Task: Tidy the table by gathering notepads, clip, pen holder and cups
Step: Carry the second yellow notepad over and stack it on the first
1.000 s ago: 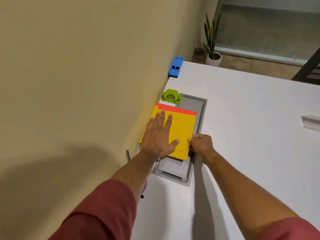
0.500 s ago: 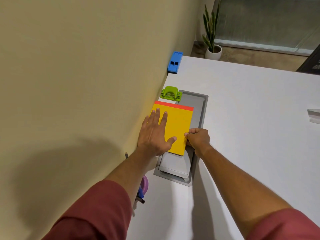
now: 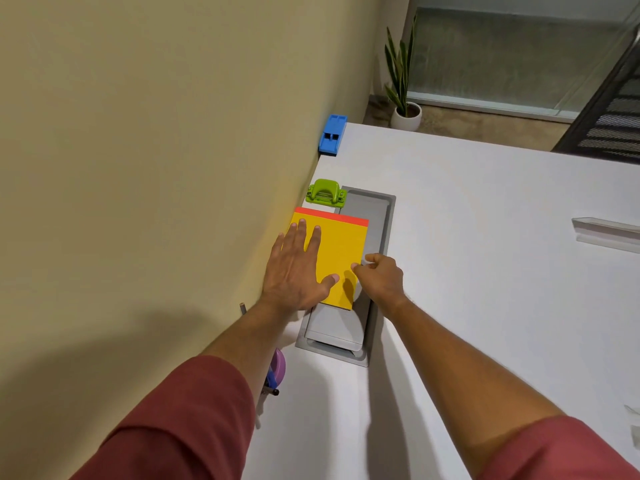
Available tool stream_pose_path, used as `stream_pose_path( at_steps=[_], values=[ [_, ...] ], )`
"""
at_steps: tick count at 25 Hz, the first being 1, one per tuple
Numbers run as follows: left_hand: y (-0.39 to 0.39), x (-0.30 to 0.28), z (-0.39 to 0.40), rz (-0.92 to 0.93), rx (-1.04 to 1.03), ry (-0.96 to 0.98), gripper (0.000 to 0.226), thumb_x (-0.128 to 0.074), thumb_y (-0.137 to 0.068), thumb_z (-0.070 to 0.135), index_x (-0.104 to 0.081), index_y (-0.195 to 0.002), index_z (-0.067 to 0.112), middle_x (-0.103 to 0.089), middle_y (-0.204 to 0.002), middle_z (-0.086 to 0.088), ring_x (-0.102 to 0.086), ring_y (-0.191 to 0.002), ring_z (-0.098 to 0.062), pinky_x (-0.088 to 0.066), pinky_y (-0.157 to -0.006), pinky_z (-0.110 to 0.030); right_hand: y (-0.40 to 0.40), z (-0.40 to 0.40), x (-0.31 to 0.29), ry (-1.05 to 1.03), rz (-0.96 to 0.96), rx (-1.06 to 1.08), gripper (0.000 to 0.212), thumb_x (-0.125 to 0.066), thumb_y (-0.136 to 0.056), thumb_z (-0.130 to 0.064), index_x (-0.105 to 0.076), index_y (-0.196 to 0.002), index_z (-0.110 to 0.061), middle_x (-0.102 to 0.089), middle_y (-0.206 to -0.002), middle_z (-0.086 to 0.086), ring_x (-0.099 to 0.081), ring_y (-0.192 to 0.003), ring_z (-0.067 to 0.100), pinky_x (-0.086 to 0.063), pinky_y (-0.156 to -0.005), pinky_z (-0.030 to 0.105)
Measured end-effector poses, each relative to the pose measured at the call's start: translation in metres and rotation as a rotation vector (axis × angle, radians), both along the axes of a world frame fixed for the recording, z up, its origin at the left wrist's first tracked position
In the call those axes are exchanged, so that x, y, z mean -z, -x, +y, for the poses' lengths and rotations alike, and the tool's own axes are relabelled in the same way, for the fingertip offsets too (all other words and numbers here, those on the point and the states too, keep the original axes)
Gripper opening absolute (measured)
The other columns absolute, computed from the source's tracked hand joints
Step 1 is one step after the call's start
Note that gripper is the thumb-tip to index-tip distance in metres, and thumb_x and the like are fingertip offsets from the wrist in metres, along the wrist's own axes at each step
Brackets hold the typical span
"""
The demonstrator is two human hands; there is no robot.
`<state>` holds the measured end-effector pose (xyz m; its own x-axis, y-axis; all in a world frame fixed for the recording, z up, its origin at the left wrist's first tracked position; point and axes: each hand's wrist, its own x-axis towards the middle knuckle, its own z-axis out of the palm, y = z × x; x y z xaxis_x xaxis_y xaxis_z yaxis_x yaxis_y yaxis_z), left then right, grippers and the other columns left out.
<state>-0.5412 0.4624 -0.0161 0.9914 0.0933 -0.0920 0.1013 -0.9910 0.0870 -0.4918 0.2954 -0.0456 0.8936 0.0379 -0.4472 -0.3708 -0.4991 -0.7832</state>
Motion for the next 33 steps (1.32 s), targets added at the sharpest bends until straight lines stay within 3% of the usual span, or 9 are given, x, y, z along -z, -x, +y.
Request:
stream_pose_path(
  at_steps=[8,13,21,33],
  values=[
    [0.017,-0.024,-0.014,-0.044,0.003,-0.004,0.101,-0.044,-0.082,0.071,-0.002,-0.156,0.016,-0.003,-0.164,-0.016,-0.002,-0.152,-0.032,-0.005,-0.121,-0.048,0.033,-0.02,-0.037,0.319,-0.272,-0.303,0.076,-0.058,-0.09,-0.048,-0.03,-0.151,-0.013,-0.031,-0.159,0.011,-0.028,-0.146,0.029,-0.03,-0.116,0.045],
    [0.034,-0.038,-0.027,-0.064,0.03,-0.034,0.1,-0.043,-0.083,0.069,0.001,-0.156,0.016,0.003,-0.164,-0.017,0.003,-0.152,-0.032,-0.002,-0.122,-0.048,0.054,-0.03,-0.058,0.442,-0.352,-0.352,0.083,-0.053,-0.09,-0.055,-0.018,-0.155,-0.017,-0.01,-0.165,0.009,-0.013,-0.151,0.028,-0.021,-0.119,0.045],
    [0.075,-0.063,-0.049,-0.121,0.024,-0.034,0.099,-0.046,-0.084,0.065,0.002,-0.156,0.016,0.005,-0.164,-0.017,0.005,-0.152,-0.031,0.0,-0.123,-0.047,0.094,-0.052,-0.081,0.51,-0.457,-0.346,0.085,-0.048,-0.09,-0.059,-0.015,-0.156,-0.017,-0.006,-0.165,0.01,-0.006,-0.153,0.026,-0.013,-0.121,0.043],
    [0.173,-0.077,-0.092,-0.16,-0.083,0.002,0.101,-0.044,-0.084,0.064,0.009,-0.155,0.016,0.013,-0.163,-0.016,0.012,-0.151,-0.03,0.002,-0.124,-0.045,0.168,-0.097,-0.098,0.575,-0.567,-0.515,0.087,-0.038,-0.091,-0.062,-0.006,-0.157,-0.016,0.002,-0.165,0.012,0.0,-0.153,0.028,-0.006,-0.123,0.047]
  ],
)
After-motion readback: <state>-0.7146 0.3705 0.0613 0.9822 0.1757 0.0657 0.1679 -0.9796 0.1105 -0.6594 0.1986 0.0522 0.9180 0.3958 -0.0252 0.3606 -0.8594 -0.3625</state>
